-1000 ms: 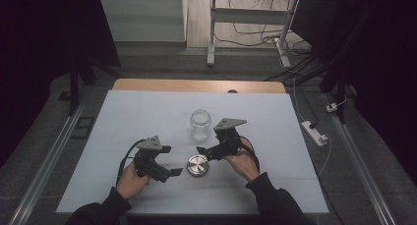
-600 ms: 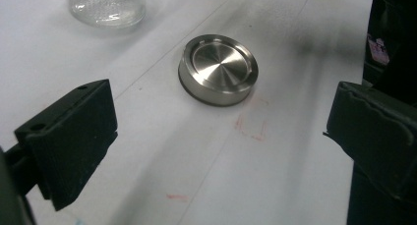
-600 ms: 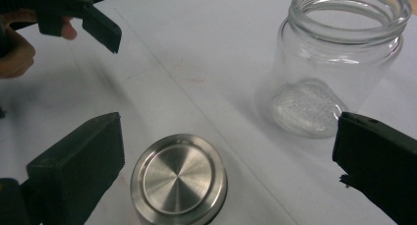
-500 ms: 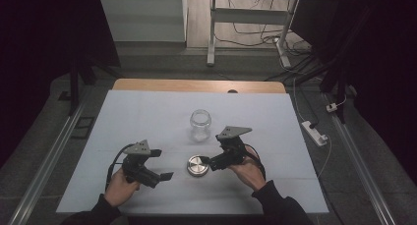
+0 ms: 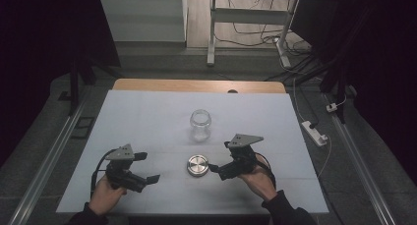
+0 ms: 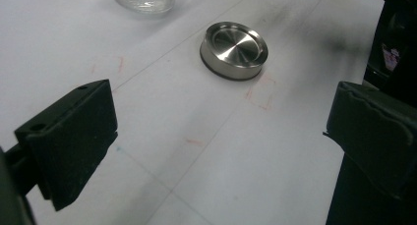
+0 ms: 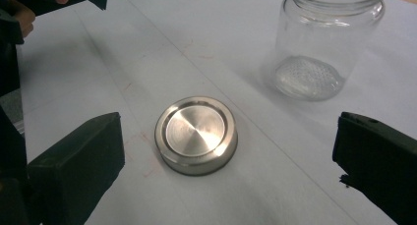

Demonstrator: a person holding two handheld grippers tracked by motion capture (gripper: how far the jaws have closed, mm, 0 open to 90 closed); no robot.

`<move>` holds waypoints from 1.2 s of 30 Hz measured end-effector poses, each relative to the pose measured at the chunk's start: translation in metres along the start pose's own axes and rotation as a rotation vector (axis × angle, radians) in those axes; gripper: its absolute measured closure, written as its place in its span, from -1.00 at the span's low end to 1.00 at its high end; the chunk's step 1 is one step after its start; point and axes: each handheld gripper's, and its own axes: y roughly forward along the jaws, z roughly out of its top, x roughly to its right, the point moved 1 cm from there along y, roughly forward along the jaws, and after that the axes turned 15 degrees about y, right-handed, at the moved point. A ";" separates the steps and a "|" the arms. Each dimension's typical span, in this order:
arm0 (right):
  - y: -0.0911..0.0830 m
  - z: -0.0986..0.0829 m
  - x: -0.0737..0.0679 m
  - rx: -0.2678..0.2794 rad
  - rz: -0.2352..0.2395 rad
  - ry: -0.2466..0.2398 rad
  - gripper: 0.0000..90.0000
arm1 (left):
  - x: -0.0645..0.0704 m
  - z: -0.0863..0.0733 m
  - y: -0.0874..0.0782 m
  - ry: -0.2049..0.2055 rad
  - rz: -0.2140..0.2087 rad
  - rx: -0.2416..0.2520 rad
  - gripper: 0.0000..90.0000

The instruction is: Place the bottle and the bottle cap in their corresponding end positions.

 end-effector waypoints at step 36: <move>-0.078 -0.055 0.025 0.051 -0.151 0.109 -1.00 | 0.013 -0.055 -0.063 -0.123 0.142 0.028 -1.00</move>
